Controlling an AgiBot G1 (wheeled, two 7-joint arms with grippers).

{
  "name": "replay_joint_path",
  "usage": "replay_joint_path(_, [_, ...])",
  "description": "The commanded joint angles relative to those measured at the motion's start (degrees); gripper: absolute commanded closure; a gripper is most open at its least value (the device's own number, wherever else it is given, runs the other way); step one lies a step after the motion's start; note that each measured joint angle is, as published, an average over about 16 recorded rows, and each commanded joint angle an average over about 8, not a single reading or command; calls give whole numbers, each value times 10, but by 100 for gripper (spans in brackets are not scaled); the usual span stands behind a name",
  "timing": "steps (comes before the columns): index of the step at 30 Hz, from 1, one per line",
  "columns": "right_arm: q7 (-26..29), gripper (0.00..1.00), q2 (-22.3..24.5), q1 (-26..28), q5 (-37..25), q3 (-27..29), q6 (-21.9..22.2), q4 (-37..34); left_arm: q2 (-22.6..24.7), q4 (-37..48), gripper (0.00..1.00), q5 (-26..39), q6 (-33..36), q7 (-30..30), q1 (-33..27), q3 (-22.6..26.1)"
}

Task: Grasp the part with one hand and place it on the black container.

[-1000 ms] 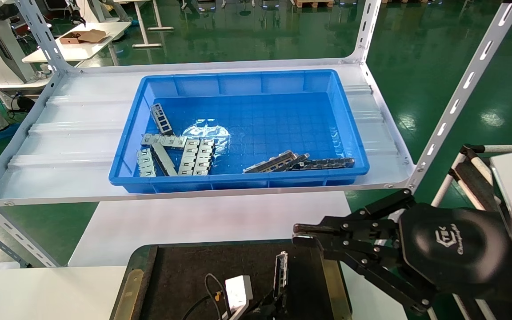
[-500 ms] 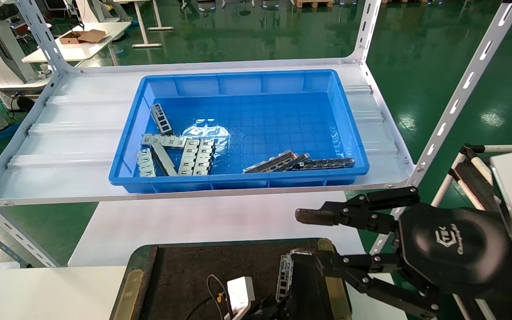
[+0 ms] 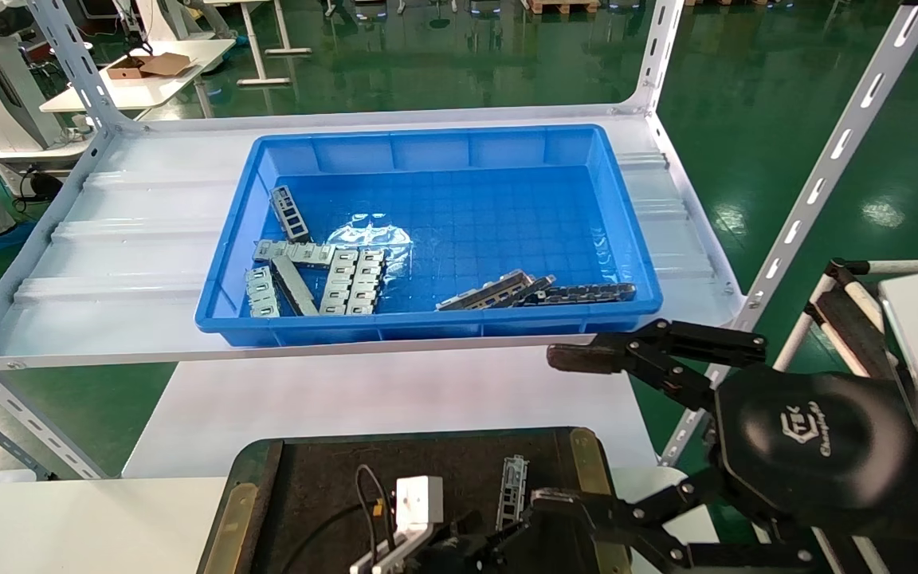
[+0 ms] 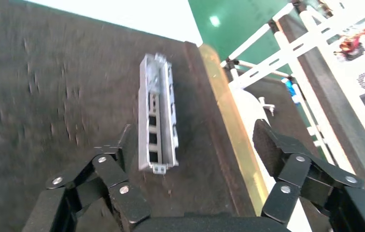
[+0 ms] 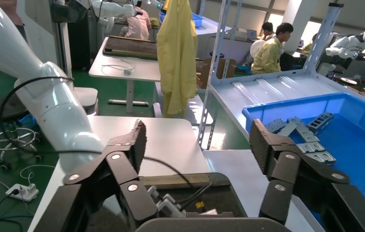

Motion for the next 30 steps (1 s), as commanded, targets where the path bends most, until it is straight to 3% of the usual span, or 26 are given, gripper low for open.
replay_joint_path(1, [0,0,0,0,0,0,0,0,-18,-8,0,5,23,-2,-5,-2])
replay_joint_path(8, [0,0,0,0,0,0,0,0,-69,-8,0,31,168,16,-36,-25])
replay_joint_path(14, [0,0,0,0,0,0,0,0,-103,5,0,44,296,66,-55,-65])
replay_joint_path(30, [0,0,0,0,0,0,0,0,-191,65,0,7,611,329,-50,-188])
